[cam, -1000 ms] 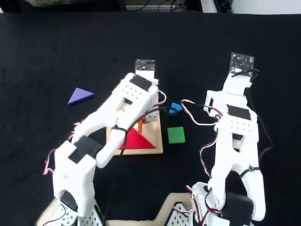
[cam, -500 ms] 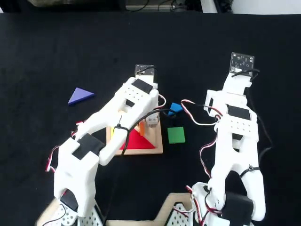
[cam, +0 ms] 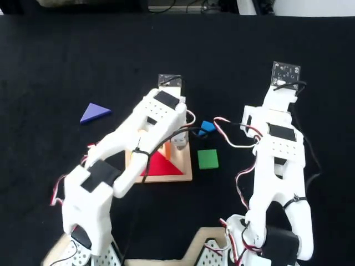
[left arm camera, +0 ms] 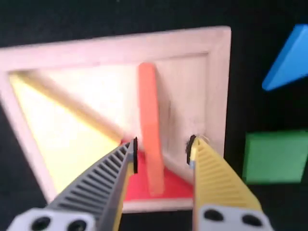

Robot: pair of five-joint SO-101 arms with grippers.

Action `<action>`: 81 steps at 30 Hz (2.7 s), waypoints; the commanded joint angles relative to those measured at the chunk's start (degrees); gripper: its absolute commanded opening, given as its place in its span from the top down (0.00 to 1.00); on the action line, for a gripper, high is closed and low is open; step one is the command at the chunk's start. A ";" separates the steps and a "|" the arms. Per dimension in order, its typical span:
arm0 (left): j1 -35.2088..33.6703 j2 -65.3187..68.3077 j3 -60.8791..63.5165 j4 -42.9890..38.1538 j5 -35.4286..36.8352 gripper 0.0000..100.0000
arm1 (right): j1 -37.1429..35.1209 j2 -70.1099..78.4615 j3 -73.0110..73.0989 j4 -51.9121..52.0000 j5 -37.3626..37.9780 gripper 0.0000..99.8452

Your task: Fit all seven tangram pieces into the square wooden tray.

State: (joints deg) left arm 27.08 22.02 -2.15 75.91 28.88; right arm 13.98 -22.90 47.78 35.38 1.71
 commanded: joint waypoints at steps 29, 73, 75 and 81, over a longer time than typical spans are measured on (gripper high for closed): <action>-68.09 -54.59 61.32 -19.43 -35.52 0.81 | -44.13 5.32 -28.97 36.84 13.10 0.99; -63.34 -66.99 72.92 -27.25 -34.11 0.81 | -43.60 38.46 -48.48 41.67 16.00 0.99; -63.34 -66.99 72.92 -27.25 -34.11 0.81 | -43.52 39.78 -48.40 41.23 16.00 0.99; -63.34 -66.99 72.92 -27.25 -34.11 0.81 | -43.87 40.66 -48.48 40.97 16.00 0.99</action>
State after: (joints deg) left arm -36.57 -44.79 70.99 49.45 -5.67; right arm -29.63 18.33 1.98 77.05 17.45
